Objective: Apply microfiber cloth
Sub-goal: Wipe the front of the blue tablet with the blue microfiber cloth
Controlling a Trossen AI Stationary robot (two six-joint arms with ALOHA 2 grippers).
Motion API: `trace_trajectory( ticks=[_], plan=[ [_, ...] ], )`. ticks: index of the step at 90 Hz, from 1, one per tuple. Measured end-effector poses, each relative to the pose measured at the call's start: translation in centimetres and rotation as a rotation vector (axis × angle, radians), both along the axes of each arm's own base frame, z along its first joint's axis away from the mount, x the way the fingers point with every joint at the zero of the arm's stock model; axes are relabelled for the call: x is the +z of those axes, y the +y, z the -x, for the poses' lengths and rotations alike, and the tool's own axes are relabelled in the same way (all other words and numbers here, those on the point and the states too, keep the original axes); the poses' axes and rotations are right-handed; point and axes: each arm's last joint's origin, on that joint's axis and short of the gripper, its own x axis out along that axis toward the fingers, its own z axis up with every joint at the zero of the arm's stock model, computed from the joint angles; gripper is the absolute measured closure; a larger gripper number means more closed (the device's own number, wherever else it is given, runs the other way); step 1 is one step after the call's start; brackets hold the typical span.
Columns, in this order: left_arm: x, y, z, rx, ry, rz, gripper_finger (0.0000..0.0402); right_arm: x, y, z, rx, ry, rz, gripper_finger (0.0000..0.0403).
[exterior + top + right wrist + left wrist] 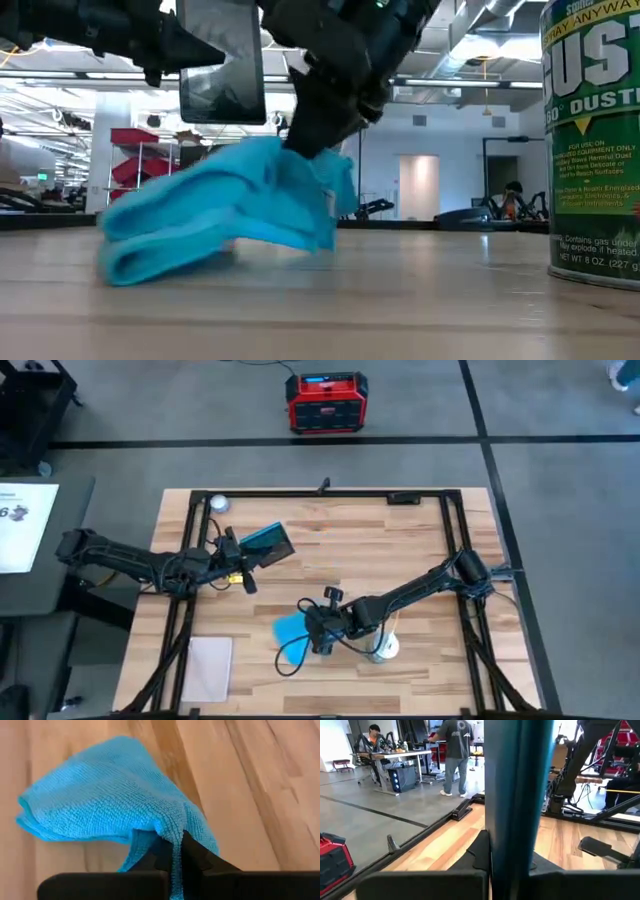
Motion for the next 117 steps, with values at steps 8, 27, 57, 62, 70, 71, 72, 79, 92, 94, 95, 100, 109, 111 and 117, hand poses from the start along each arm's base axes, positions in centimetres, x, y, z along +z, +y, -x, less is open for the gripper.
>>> trace_trajectory(
  ticks=[8,27,57,62,70,71,72,79,92,94,95,100,109,111,117],
  plan=[
    [0.0,0.0,0.0,0.000,0.000,0.000,0.0401,-0.3,0.0,0.2,-0.001,0.008,-0.009,0.0402],
    [0.0,0.0,0.0,-0.017,0.004,-0.006,0.0401,-0.2,0.2,-0.1,-0.018,-0.032,-0.038,0.0380],
    [-0.4,0.0,0.0,-0.023,0.080,-0.090,0.0401,3.0,-1.6,-2.9,0.018,-0.244,-0.023,0.0348],
    [-0.5,0.0,0.0,-0.024,0.095,-0.102,0.0401,3.8,-2.2,-3.4,0.013,-0.265,-0.015,0.0347],
    [-0.7,0.0,0.0,-0.026,0.121,-0.114,0.0401,4.6,-3.0,-3.9,0.015,-0.280,0.011,0.0347],
    [-0.7,0.0,0.0,-0.026,0.123,-0.115,0.0401,4.7,-3.1,-3.9,0.015,-0.281,0.013,0.0347],
    [-0.7,0.0,0.0,-0.026,0.124,-0.115,0.0401,4.8,-3.1,-3.9,0.014,-0.283,0.015,0.0347],
    [-0.7,0.0,0.0,-0.026,0.125,-0.115,0.0401,4.9,-3.7,-4.1,0.002,-0.288,0.020,0.0347],
    [-0.7,0.0,0.1,-0.027,0.131,-0.118,0.0401,4.0,-2.8,-3.7,0.009,-0.236,0.004,0.0347],
    [-0.7,0.0,0.1,-0.027,0.132,-0.119,0.0401,3.6,-2.5,-3.6,0.010,-0.229,-0.004,0.0347],
    [-0.7,0.0,0.1,-0.027,0.132,-0.120,0.0401,3.4,-2.3,-3.5,0.011,-0.225,-0.008,0.0347],
    [-0.7,0.0,0.0,-0.027,0.135,-0.126,0.0401,2.2,-1.4,-3.1,0.017,-0.190,-0.020,0.0347],
    [-0.7,0.0,0.0,-0.028,0.137,-0.133,0.0401,0.1,-0.3,-3.0,0.035,-0.156,-0.019,0.0344],
    [-0.7,0.0,0.0,-0.027,0.137,-0.133,0.0401,0.1,-0.2,-3.0,0.037,-0.157,-0.017,0.0343],
    [-0.7,0.0,0.0,-0.028,0.136,-0.133,0.0401,0.4,-0.5,-3.3,0.037,-0.174,-0.012,0.0337]
  ],
)
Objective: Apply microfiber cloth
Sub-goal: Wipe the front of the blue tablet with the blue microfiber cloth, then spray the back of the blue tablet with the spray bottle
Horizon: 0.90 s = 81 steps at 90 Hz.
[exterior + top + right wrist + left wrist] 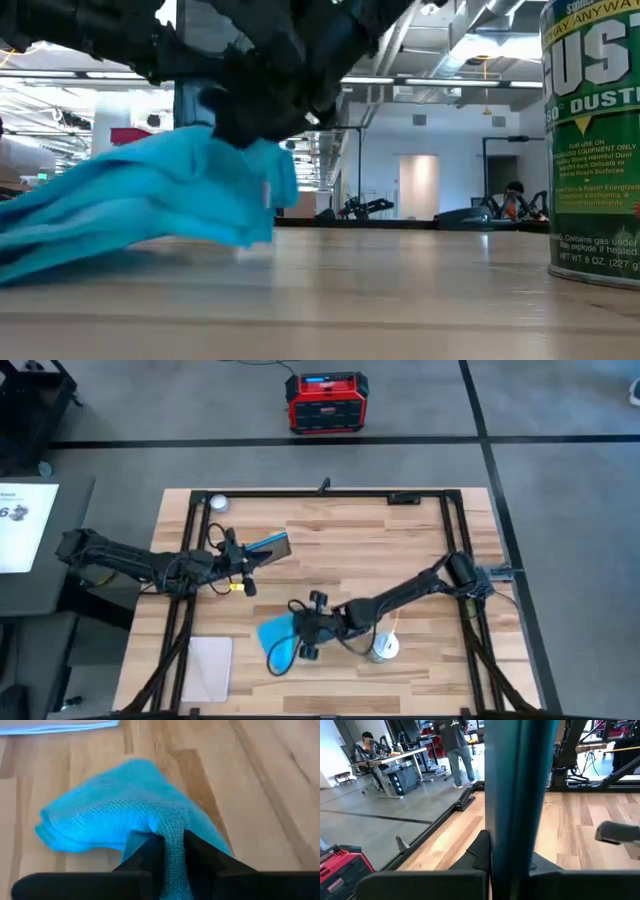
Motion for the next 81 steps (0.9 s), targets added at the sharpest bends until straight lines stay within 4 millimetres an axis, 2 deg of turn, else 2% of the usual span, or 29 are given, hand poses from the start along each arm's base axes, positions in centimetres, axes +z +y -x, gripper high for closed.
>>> trace_trajectory(
  ticks=[8,20,50,58,63,68,72,78,81],
  plan=[
    [0.0,0.0,0.0,0.000,-0.005,0.001,0.0401,0.7,-0.7,-0.5,-0.008,-0.051,-0.002,0.0324],
    [0.1,0.0,0.0,-0.001,-0.007,-0.004,0.0401,0.7,-1.5,-0.8,-0.005,-0.049,0.014,0.0293],
    [0.0,0.0,0.0,-0.001,-0.001,-0.005,0.0401,0.5,-0.9,-0.3,0.015,-0.008,-0.028,0.0175],
    [0.0,0.0,0.0,0.000,-0.002,-0.006,0.0401,0.5,-1.2,-0.4,0.013,-0.008,-0.038,0.0159],
    [0.0,0.0,0.0,-0.001,-0.002,-0.006,0.0401,0.8,-1.7,-0.7,0.010,-0.017,-0.032,0.0169],
    [0.0,0.0,0.0,-0.001,-0.001,-0.006,0.0401,1.5,-2.3,-1.1,0.019,-0.013,-0.005,0.0204],
    [0.0,0.0,0.0,-0.001,0.000,-0.009,0.0401,2.5,-2.9,-1.4,0.035,-0.006,0.028,0.0249],
    [0.0,0.0,0.0,-0.001,0.003,-0.009,0.0401,4.5,-3.9,-2.0,0.065,0.011,0.090,0.0339],
    [0.0,0.0,0.0,-0.001,0.005,-0.010,0.0401,5.6,-4.4,-2.2,0.081,0.022,0.123,0.0369]
  ],
)
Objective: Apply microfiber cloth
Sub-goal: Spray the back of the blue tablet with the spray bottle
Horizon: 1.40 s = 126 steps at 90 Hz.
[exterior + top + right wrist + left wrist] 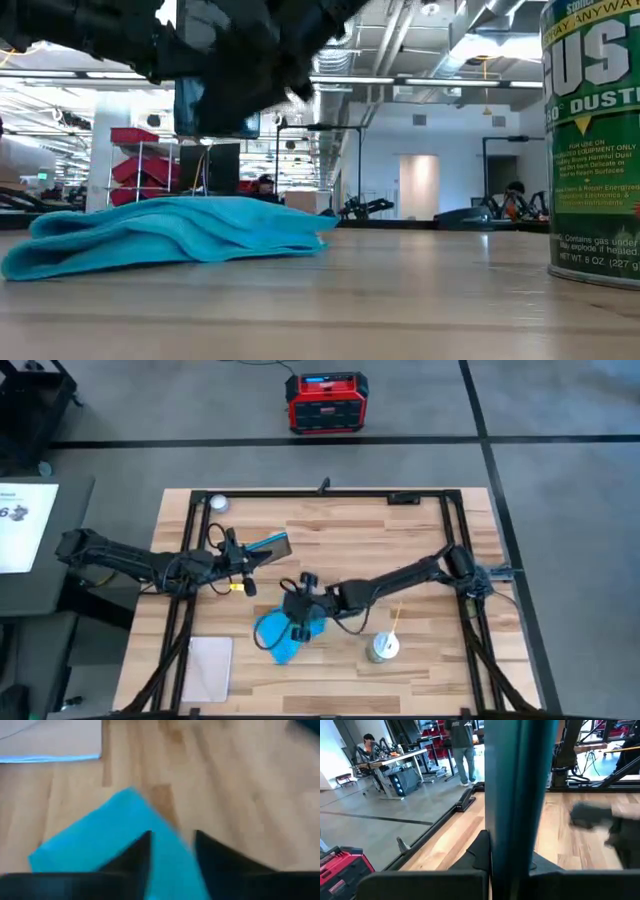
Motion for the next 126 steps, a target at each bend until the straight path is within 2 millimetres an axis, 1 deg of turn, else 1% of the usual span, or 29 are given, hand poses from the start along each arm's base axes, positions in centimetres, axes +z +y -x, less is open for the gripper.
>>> trace_trajectory(
  ticks=[3,9,14,18,26,31,36,42,47,51,54,60,66,73,81,87,92,97,111,119,126],
  plan=[
    [0.0,0.0,0.0,0.000,0.003,-0.001,0.0401,1.2,-0.5,-0.1,0.000,0.008,0.021,0.0383],
    [-0.1,0.0,0.0,0.000,0.014,-0.002,0.0401,3.8,-1.4,-0.1,0.002,0.039,0.062,0.0396],
    [-0.3,0.0,0.0,0.000,0.028,-0.005,0.0401,5.9,-1.7,0.4,-0.009,0.076,0.126,0.0400],
    [-0.3,0.0,0.1,0.000,0.037,-0.005,0.0401,7.7,-1.6,1.4,-0.037,0.116,0.188,0.0401],
    [-0.4,0.0,0.1,0.000,0.039,-0.005,0.0401,10.9,-0.6,4.0,-0.077,0.216,0.272,0.0402],
    [-0.4,0.0,0.1,0.000,0.039,-0.005,0.0401,12.9,0.3,6.4,-0.120,0.269,0.282,0.0402],
    [-0.4,0.0,0.1,0.000,0.039,-0.005,0.0401,13.9,1.2,8.8,-0.178,0.300,0.301,0.0403],
    [-0.4,0.0,0.1,0.000,0.038,-0.005,0.0401,15.0,2.5,11.9,-0.246,0.300,0.259,0.0403],
    [-0.3,0.0,0.1,0.000,0.037,-0.008,0.0401,15.5,3.7,13.6,-0.287,0.244,0.188,0.0403],
    [-0.3,0.0,0.0,-0.001,0.034,-0.008,0.0401,16.1,4.8,15.6,-0.280,0.211,0.152,0.0403],
    [-0.3,0.0,0.0,-0.002,0.033,-0.007,0.0401,16.1,5.6,16.8,-0.290,0.201,0.133,0.0403],
    [-0.3,0.0,0.0,-0.008,0.032,-0.002,0.0401,15.8,6.7,18.4,-0.333,0.164,0.067,0.0403],
    [-0.3,0.0,0.0,-0.012,0.030,-0.002,0.0401,14.7,7.5,20.4,-0.350,0.196,0.029,0.0403],
    [-0.3,0.0,0.0,-0.012,0.033,0.002,0.0401,12.9,8.4,21.6,-0.399,0.232,-0.042,0.0403],
    [-0.4,0.0,0.0,-0.010,0.036,0.004,0.0401,10.7,9.2,23.1,-0.440,0.331,-0.080,0.0403],
    [-0.4,0.0,0.0,-0.009,0.031,0.015,0.0401,9.4,9.9,23.9,-0.455,0.393,-0.113,0.0403],
    [-0.4,0.0,0.0,-0.008,0.033,0.018,0.0401,8.7,10.3,24.6,-0.464,0.439,-0.126,0.0403],
    [-0.4,0.0,0.0,-0.008,0.033,0.020,0.0401,8.4,10.5,25.0,-0.477,0.458,-0.156,0.0403],
    [-0.4,0.0,0.0,-0.007,0.033,0.025,0.0401,8.6,10.8,26.5,-0.504,0.485,-0.221,0.0403],
    [-0.4,0.0,0.0,-0.007,0.034,0.025,0.0401,8.4,11.3,26.8,-0.502,0.536,-0.264,0.0403],
    [-0.4,0.0,0.0,-0.008,0.033,0.023,0.0401,8.3,11.8,26.7,-0.480,0.564,-0.314,0.0403]
  ],
)
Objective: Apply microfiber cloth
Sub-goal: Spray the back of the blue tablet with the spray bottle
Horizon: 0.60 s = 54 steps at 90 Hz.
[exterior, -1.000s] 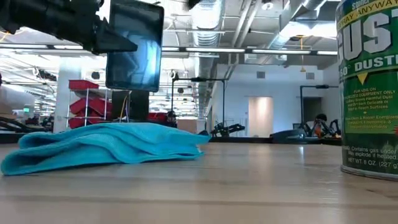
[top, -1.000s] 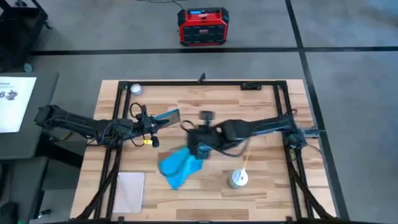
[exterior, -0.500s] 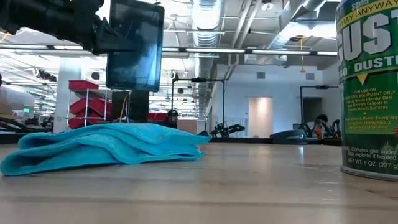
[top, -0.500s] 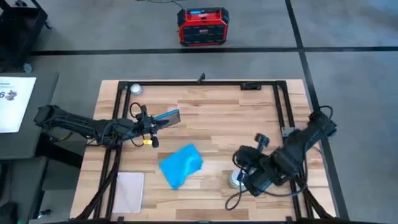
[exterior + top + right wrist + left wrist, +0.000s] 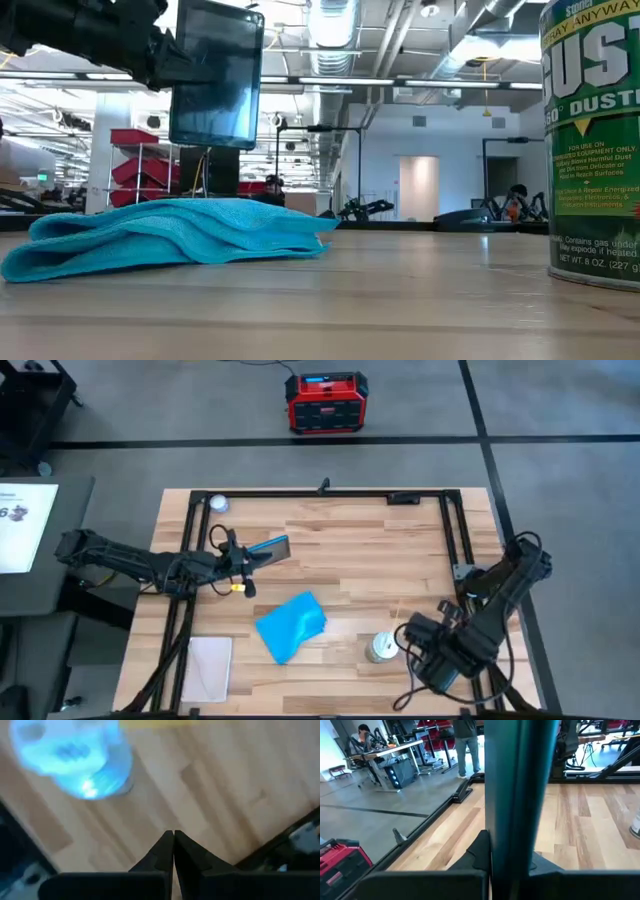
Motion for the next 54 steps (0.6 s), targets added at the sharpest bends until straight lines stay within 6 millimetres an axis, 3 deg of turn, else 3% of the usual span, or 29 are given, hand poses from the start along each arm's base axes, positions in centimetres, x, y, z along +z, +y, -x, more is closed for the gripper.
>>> trace_trajectory(
  ticks=[54],
  plan=[
    [0.0,0.0,0.0,-0.001,0.001,-0.008,0.0401,-5.0,-0.1,-3.3,0.067,-0.058,-0.163,0.0403]
  ],
)
